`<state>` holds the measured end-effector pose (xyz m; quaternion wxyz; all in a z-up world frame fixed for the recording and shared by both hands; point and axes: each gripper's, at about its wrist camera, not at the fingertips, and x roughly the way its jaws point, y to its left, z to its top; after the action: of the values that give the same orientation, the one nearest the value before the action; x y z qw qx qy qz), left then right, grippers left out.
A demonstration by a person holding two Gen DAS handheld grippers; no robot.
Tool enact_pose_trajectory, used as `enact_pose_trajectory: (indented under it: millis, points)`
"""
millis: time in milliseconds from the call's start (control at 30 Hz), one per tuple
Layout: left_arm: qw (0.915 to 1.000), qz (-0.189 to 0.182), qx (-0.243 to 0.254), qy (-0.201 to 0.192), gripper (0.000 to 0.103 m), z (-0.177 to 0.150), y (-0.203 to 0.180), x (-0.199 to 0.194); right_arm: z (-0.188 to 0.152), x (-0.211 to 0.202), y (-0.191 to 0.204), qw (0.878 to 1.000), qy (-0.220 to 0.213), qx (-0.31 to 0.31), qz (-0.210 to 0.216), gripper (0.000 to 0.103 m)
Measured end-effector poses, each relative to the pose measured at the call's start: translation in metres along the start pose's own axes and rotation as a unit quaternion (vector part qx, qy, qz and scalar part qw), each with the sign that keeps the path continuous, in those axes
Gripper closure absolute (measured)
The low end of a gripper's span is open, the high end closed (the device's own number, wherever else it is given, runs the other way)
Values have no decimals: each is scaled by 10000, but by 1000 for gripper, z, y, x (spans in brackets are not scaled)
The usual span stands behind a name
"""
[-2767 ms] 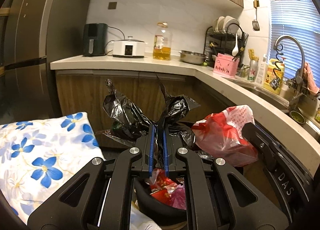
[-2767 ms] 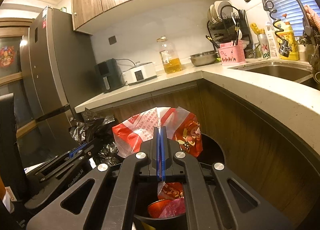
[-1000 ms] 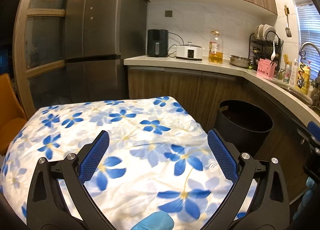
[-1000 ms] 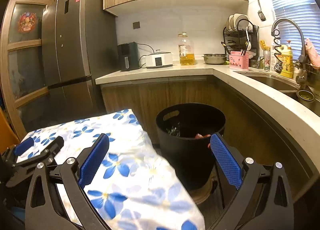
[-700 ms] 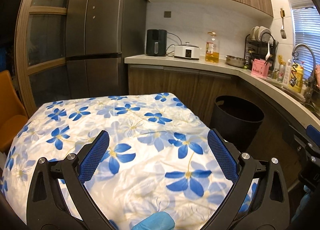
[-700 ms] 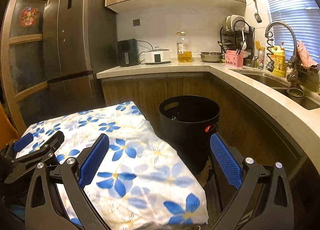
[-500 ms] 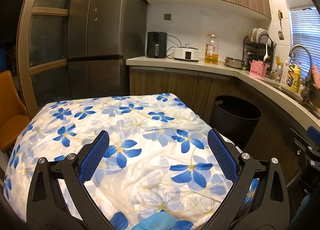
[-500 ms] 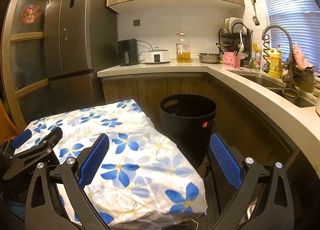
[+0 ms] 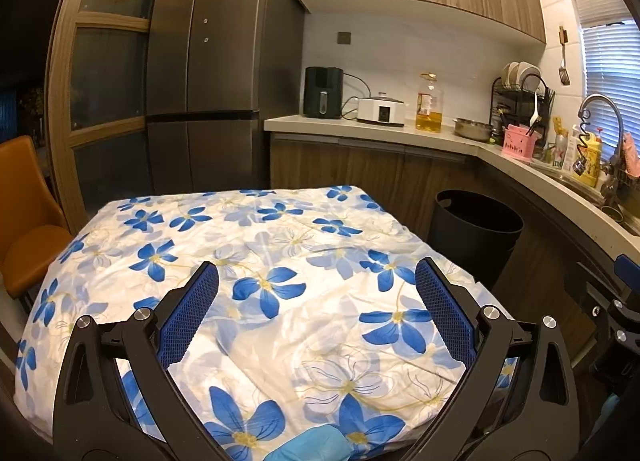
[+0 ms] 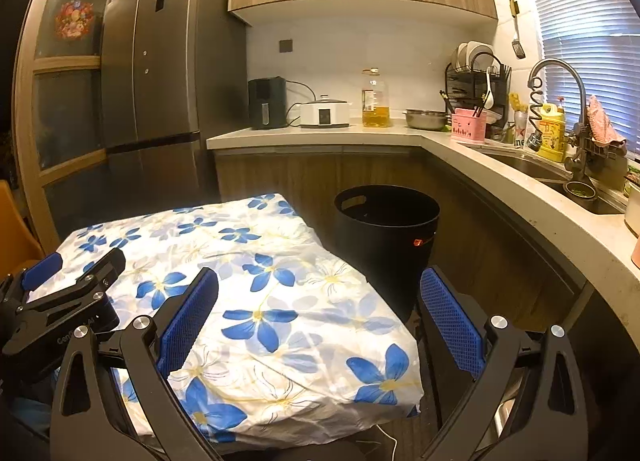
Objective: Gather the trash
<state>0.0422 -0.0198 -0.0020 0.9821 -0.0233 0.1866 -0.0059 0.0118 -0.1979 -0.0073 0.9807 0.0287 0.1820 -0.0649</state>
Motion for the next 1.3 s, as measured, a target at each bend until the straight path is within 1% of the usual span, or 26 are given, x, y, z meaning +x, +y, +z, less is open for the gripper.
enact_pose_trajectory:
  millis: [467, 1300]
  points:
    - [10000, 23, -48, -53, 6, 2, 7, -9, 3, -7, 8, 9999, -74, -29, 75, 6]
    - [10000, -12, -53, -66, 6, 4, 8, -9, 6, -8, 9, 9999, -131, 2, 75, 6]
